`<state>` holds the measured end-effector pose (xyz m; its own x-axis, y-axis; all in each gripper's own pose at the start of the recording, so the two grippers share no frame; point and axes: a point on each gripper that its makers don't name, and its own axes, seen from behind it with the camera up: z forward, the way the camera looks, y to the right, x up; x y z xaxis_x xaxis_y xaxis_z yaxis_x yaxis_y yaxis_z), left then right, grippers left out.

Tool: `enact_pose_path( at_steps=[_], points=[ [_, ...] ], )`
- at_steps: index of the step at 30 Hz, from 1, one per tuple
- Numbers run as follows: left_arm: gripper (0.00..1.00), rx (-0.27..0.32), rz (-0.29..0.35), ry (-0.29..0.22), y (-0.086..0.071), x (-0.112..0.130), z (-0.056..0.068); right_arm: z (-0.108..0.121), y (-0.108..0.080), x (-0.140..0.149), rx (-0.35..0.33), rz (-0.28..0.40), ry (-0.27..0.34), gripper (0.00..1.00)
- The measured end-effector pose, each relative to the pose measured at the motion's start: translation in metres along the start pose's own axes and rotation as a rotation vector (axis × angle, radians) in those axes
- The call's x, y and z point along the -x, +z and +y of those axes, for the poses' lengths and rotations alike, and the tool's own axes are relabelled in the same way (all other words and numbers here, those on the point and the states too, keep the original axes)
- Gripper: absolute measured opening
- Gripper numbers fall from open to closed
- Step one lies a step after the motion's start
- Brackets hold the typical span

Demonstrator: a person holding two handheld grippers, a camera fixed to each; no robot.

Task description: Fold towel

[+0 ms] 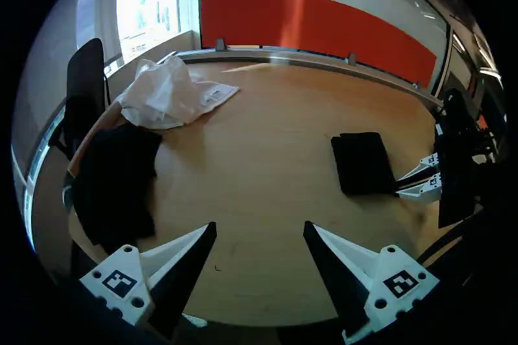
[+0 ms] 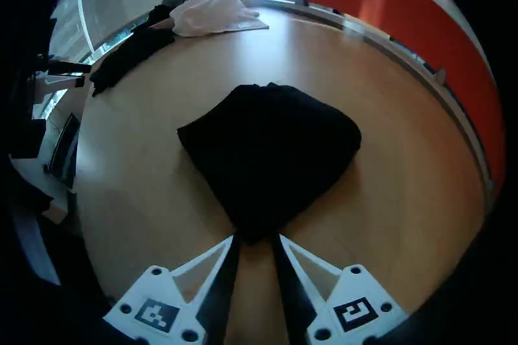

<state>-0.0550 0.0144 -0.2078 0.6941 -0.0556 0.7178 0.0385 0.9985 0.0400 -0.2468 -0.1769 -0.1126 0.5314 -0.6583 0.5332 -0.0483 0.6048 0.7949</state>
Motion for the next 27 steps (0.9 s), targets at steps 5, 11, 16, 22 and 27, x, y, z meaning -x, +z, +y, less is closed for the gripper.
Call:
enact_pose_path(
  at_steps=[5, 11, 16, 22, 27],
  points=[
    [1.00, 0.000, 0.001, -0.001, 0.000, 0.000, 0.000, -0.001, -0.001, 0.002, 0.001, 0.002, -0.001, 0.22],
    [1.00, -0.001, 0.001, 0.000, 0.000, 0.000, 0.000, -0.003, -0.001, 0.001, 0.001, 0.009, 0.001, 0.07],
    [1.00, 0.001, 0.002, 0.001, 0.000, 0.000, 0.001, -0.003, -0.002, -0.003, -0.002, 0.022, 0.007, 0.05],
    [1.00, 0.007, 0.004, 0.000, 0.002, -0.001, 0.002, 0.001, -0.009, -0.014, 0.008, 0.041, 0.006, 0.05],
    [1.00, 0.013, 0.011, 0.003, 0.002, -0.003, 0.004, 0.006, -0.019, -0.036, 0.017, 0.079, -0.001, 0.05]
  ],
)
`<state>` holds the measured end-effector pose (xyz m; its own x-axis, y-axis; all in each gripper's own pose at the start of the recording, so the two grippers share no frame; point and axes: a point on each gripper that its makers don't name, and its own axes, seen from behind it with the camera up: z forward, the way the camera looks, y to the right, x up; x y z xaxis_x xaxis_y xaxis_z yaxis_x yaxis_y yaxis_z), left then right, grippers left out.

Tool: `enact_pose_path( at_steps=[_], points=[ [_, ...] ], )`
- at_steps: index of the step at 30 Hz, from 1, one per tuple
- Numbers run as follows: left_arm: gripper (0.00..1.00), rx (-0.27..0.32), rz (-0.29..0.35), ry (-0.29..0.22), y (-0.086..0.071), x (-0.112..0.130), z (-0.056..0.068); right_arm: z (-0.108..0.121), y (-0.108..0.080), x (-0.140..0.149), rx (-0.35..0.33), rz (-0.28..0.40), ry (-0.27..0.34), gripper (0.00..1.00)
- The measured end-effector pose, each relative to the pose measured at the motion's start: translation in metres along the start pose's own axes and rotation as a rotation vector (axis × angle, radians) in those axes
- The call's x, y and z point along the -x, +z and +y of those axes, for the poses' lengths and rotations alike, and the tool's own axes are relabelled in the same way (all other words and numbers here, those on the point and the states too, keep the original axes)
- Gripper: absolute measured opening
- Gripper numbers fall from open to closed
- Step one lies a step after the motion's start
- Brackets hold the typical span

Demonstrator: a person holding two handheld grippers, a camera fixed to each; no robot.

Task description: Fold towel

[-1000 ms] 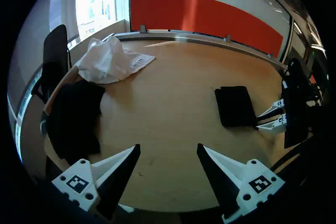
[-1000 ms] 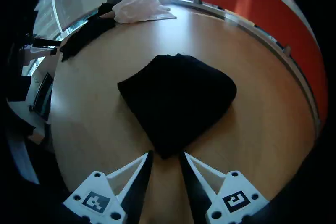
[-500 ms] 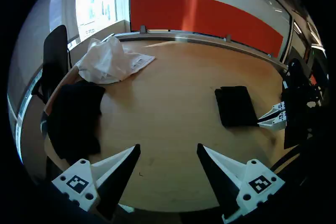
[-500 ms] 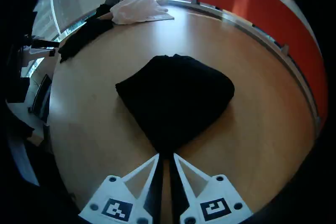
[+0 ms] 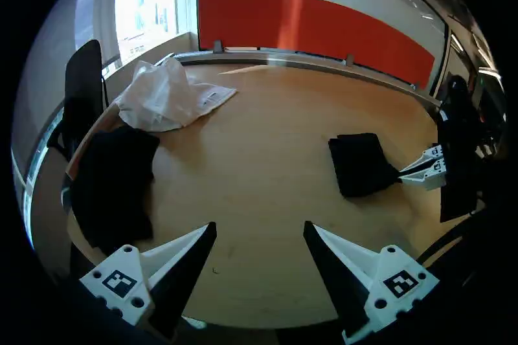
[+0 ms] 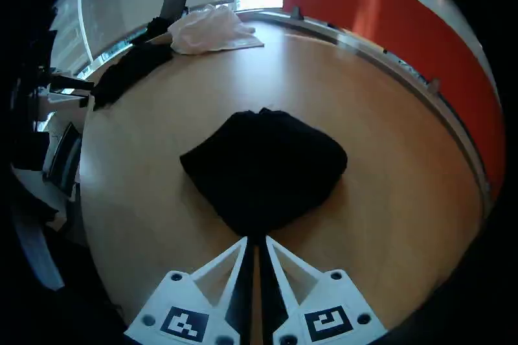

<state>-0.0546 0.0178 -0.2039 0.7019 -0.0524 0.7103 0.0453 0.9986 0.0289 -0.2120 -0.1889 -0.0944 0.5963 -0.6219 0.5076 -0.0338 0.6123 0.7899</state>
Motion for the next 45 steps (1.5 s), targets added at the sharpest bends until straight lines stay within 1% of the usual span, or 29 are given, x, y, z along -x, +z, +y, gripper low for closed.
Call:
enact_pose_path(
  at_steps=[3, 15, 21, 29, 35, 45],
  points=[
    [1.00, 0.004, 0.006, 0.000, 0.000, -0.002, 0.001, 0.004, -0.004, -0.020, 0.008, 0.029, -0.017, 0.05],
    [1.00, 0.017, 0.033, 0.009, -0.001, -0.011, 0.004, 0.017, -0.018, -0.106, 0.035, 0.127, -0.127, 0.05],
    [1.00, 0.022, 0.046, 0.007, -0.003, -0.016, 0.004, 0.023, -0.029, -0.141, 0.044, 0.168, -0.156, 0.05],
    [1.00, 0.030, 0.058, 0.011, -0.004, -0.021, 0.004, 0.032, -0.050, -0.178, 0.064, 0.212, -0.185, 0.05],
    [1.00, 0.042, 0.068, 0.016, -0.004, -0.026, 0.007, 0.039, -0.062, -0.192, 0.082, 0.226, -0.192, 0.05],
    [1.00, 0.061, 0.080, 0.027, -0.002, -0.033, 0.012, 0.051, -0.074, -0.191, 0.098, 0.222, -0.180, 0.04]
  ],
)
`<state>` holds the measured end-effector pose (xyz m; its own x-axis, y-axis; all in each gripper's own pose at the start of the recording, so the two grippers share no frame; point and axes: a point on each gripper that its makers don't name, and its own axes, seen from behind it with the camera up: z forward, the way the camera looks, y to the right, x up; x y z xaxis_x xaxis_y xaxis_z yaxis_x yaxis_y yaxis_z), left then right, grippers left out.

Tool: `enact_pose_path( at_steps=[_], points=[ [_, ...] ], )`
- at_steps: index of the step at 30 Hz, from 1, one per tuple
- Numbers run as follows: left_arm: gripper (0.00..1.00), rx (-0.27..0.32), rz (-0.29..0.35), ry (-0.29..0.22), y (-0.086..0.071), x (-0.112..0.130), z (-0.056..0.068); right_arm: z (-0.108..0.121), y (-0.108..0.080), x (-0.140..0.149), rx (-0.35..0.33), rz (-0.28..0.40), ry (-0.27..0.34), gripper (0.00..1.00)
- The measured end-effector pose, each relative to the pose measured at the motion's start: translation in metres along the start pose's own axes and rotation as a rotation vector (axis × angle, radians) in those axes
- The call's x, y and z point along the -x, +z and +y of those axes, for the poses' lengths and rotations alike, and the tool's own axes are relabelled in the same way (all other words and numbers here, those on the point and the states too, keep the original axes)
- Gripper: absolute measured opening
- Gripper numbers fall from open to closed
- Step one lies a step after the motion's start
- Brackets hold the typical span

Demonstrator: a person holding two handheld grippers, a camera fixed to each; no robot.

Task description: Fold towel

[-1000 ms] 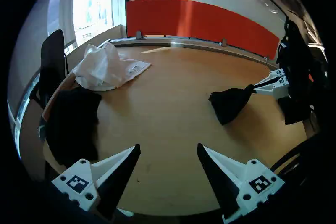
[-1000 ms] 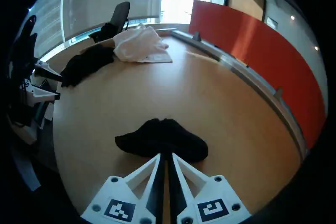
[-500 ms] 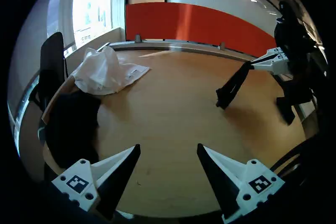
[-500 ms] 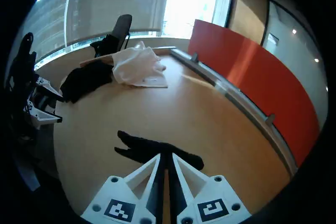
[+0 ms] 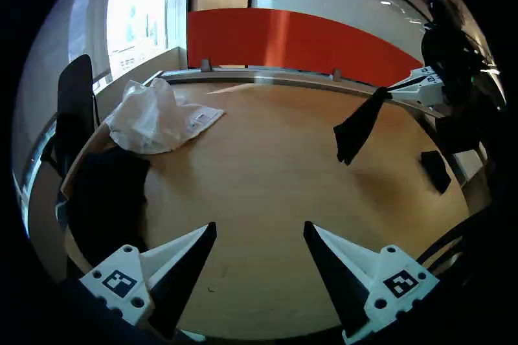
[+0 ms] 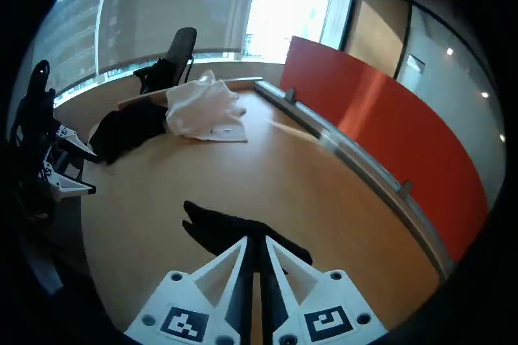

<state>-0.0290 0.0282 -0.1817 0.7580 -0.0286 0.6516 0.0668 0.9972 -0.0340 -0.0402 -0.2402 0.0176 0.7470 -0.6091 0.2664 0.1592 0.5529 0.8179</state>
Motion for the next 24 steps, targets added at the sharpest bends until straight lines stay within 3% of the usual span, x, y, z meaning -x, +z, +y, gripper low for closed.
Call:
enact_pose_path(
  at_steps=[12, 24],
  points=[
    [1.00, 0.015, 0.002, 0.019, 0.004, -0.003, 0.005, 0.025, -0.021, 0.001, 0.022, -0.003, 0.018, 0.05],
    [1.00, 0.022, 0.002, 0.031, 0.008, -0.006, 0.006, 0.061, -0.051, 0.028, 0.062, -0.039, 0.061, 0.05]
  ],
)
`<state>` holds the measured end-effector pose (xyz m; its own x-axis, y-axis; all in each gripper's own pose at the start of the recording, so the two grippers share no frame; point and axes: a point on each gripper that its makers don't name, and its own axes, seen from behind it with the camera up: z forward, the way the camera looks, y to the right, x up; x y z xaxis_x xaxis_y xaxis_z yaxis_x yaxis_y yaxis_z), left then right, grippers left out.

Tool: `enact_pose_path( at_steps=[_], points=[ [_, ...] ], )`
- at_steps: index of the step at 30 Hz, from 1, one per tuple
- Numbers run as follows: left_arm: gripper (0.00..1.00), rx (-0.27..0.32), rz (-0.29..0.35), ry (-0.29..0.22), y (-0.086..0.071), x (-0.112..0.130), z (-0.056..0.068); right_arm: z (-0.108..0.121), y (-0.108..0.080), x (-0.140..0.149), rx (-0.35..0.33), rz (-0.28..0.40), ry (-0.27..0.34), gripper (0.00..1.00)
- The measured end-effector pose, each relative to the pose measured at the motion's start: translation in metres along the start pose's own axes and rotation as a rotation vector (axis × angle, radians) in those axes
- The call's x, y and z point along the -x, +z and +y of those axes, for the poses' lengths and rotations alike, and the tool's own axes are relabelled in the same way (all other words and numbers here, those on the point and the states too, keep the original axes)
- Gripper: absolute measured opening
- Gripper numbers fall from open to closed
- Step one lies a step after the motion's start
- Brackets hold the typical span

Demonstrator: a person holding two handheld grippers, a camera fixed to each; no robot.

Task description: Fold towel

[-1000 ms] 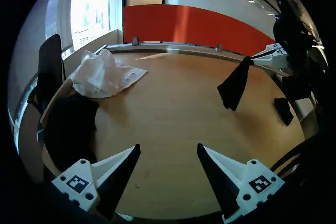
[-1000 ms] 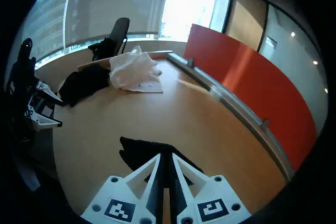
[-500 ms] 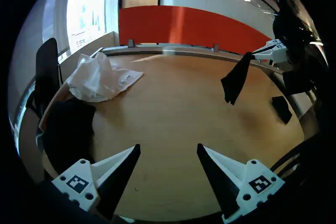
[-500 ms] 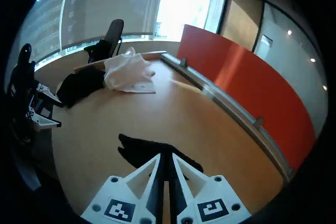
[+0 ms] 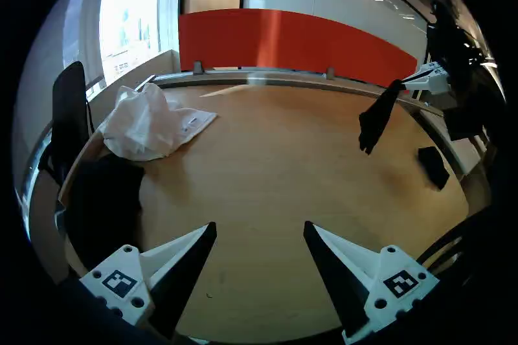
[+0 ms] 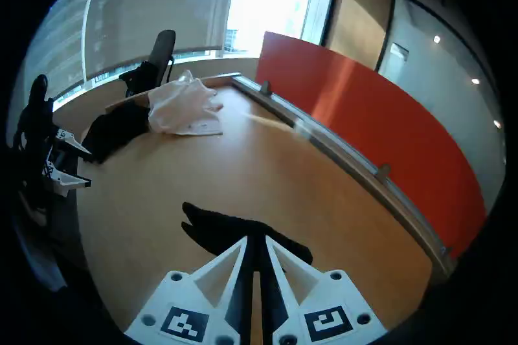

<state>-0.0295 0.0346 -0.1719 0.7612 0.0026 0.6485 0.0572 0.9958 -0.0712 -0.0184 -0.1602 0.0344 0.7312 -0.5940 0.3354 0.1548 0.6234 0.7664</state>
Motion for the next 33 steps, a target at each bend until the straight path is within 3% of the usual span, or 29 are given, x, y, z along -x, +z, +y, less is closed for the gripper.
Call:
enact_pose_path(
  at_steps=[33],
  points=[
    [1.00, 0.003, -0.021, 0.025, 0.012, -0.011, 0.007, 0.168, -0.106, 0.138, 0.209, -0.222, 0.135, 0.05]
  ],
)
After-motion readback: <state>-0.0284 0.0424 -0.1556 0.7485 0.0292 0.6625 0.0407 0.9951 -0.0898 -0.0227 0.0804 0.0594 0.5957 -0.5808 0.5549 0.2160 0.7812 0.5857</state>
